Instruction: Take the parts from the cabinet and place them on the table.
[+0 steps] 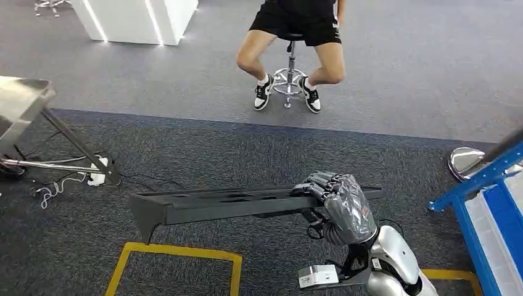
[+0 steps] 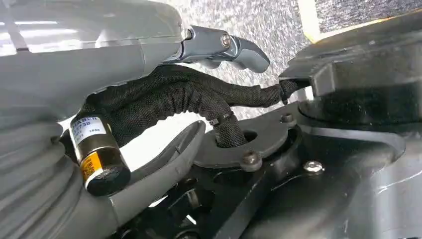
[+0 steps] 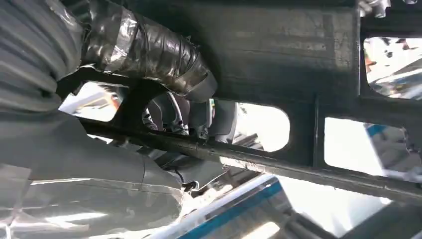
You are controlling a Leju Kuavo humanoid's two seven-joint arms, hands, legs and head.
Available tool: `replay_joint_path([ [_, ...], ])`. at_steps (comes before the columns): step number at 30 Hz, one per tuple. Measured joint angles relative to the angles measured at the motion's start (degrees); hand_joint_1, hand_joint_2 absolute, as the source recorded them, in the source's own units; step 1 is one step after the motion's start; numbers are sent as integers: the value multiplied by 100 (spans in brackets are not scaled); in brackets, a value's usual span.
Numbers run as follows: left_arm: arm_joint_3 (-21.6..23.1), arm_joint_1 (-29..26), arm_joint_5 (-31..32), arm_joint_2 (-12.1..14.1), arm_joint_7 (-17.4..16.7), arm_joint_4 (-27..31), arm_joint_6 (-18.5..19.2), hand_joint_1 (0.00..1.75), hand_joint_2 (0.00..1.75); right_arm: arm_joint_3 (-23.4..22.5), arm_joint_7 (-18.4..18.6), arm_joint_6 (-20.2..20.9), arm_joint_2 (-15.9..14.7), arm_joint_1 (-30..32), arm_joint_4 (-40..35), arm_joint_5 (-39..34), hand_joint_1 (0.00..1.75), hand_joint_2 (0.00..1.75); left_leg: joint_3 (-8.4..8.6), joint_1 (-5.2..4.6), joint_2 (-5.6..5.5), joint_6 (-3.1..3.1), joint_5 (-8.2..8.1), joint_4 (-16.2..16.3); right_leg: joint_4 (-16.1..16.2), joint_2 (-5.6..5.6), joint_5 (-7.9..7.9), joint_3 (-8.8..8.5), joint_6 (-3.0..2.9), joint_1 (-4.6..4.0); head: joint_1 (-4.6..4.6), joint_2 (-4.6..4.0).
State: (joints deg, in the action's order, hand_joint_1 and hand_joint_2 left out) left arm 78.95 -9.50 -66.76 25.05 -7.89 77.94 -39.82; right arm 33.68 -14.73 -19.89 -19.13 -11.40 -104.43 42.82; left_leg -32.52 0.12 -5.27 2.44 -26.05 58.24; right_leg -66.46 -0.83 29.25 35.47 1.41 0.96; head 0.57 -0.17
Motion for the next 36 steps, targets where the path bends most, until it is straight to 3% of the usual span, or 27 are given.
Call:
replay_joint_path([
  [1,67,48,-119,13,78,0,0,0,175,-9,6,4,-4,-11,0,-2,175,175,-8,4,-78,-26,-17,36,490,-185,-219,-223,-2,29,-4,0],
  [2,144,107,-231,28,148,0,0,0,175,-11,15,9,-11,-27,11,-9,175,175,-86,-9,-146,-61,-28,68,614,-618,-90,-271,8,66,-6,0],
  [3,225,167,-332,50,201,0,0,0,175,-20,15,11,-13,-31,11,-15,175,175,-126,0,-225,-86,-19,105,643,-580,-126,-245,7,65,13,0],
  [5,351,226,-515,63,336,0,0,0,175,-24,24,44,-15,-51,26,-15,175,175,-190,42,-385,-170,20,59,648,-416,-115,-254,-42,15,4,0],
  [6,402,258,-597,77,389,0,0,0,175,-26,26,53,-22,-82,35,-15,175,175,-213,33,-471,-213,38,46,691,-320,-141,-272,-92,39,0,0],
  [7,470,301,-675,90,435,0,0,0,175,-26,26,57,-20,-116,42,-15,175,175,-216,42,-249,-207,1,124,745,-210,-175,-285,-150,62,9,0],
  [8,548,347,-773,92,495,0,0,0,175,-24,33,74,-15,-126,44,-13,175,175,-306,2,155,-221,-143,310,775,-129,-175,-305,-199,47,15,0],
  [9,616,395,-846,94,548,0,0,0,175,-26,33,79,-17,-134,44,-15,175,175,-488,10,356,-245,-373,673,784,-28,-171,-317,-228,26,33,0],
  [11,715,437,-891,103,596,0,0,0,175,-26,44,107,-17,-135,52,-13,175,175,-922,33,472,-286,-776,1558,782,181,-156,-317,-246,-10,35,0],
  [12,745,452,-902,103,616,0,0,0,175,-24,46,111,-17,-138,66,-13,175,175,-1036,39,484,-298,-834,1791,780,276,-148,-315,-248,-20,31,0],
  [13,765,454,-882,118,642,0,0,0,175,-24,52,120,-17,-150,77,-13,175,175,-1035,42,492,-300,-770,1796,778,380,-138,-318,-246,-29,33,0],
  [14,790,454,-850,138,678,0,8,0,175,-22,65,135,-17,-165,87,-13,175,175,-900,43,503,-298,-599,1550,778,466,-125,-329,-238,-32,33,0],
  [16,826,454,-808,184,716,2,39,0,175,-20,81,159,-15,-205,96,-13,175,175,-367,39,634,-274,-131,599,773,615,-89,-369,-213,-33,33,0],
  [17,861,452,-802,230,745,15,68,0,175,-15,85,171,-9,-239,96,-13,175,175,-127,10,924,-242,-32,158,772,674,-68,-395,-190,-47,31,0],
  [18,883,464,-802,256,747,33,79,0,175,-11,85,171,-9,-263,96,-13,175,175,-73,-63,956,-214,-74,46,744,717,-39,-395,-146,-87,33,0],
  [22,948,456,-802,288,756,72,83,0,175,15,107,188,9,-346,129,-13,175,175,-99,-51,692,-96,-30,0,782,959,-13,-468,-47,-85,26,0],
  [23,957,456,-804,288,760,90,83,0,175,18,114,199,9,-368,136,-13,175,175,-51,-12,614,-51,8,-59,669,597,84,-453,-7,-30,22,0],
  [24,970,471,-808,288,760,101,92,0,175,20,114,201,9,-387,138,-17,175,175,-52,-1,574,-19,19,-62,372,315,284,-297,-14,-25,15,0],
  [25,977,492,-817,291,765,101,94,0,175,26,118,203,11,-389,142,-20,175,175,-56,1,515,-9,18,-60,-64,174,501,-78,-14,-20,11,0],
  [26,977,502,-826,293,775,101,98,0,175,41,120,205,11,-385,149,-20,175,175,-56,-1,442,-4,15,-57,-554,117,695,173,-5,-14,13,0],
  [27,981,501,-832,293,782,101,98,0,175,46,120,210,11,-382,162,-20,175,175,-59,-2,371,-1,14,-47,-891,99,776,364,3,-15,13,0],
  [28,983,501,-841,293,784,101,101,0,175,50,122,212,11,-382,184,-20,175,175,-61,-1,283,-2,9,-29,-1021,97,713,469,8,-13,13,0],
  [29,983,506,-848,293,791,101,101,0,175,52,127,212,11,-385,192,-22,175,175,-57,4,192,-7,1,-10,-851,95,513,421,8,-5,11,0],
  [31,983,512,-852,293,800,101,101,0,175,52,129,210,11,-399,192,-22,175,175,-47,21,16,-47,-32,45,65,16,-58,35,5,27,11,0],
  [32,983,518,-852,293,800,101,101,0,175,52,129,210,11,-408,192,-22,175,175,-58,34,-57,-71,-55,86,528,-239,-201,-141,16,70,13,0],
  [33,981,532,-852,299,802,101,101,0,175,59,133,212,13,-413,201,-24,175,175,-121,2,-123,-107,-70,129,596,-518,-108,-175,34,77,9,0],
  [36,999,528,-854,328,811,103,101,0,175,72,135,216,13,-419,205,-26,175,175,-197,66,-332,-212,-20,98,602,-330,-121,-170,-27,21,15,0],
])
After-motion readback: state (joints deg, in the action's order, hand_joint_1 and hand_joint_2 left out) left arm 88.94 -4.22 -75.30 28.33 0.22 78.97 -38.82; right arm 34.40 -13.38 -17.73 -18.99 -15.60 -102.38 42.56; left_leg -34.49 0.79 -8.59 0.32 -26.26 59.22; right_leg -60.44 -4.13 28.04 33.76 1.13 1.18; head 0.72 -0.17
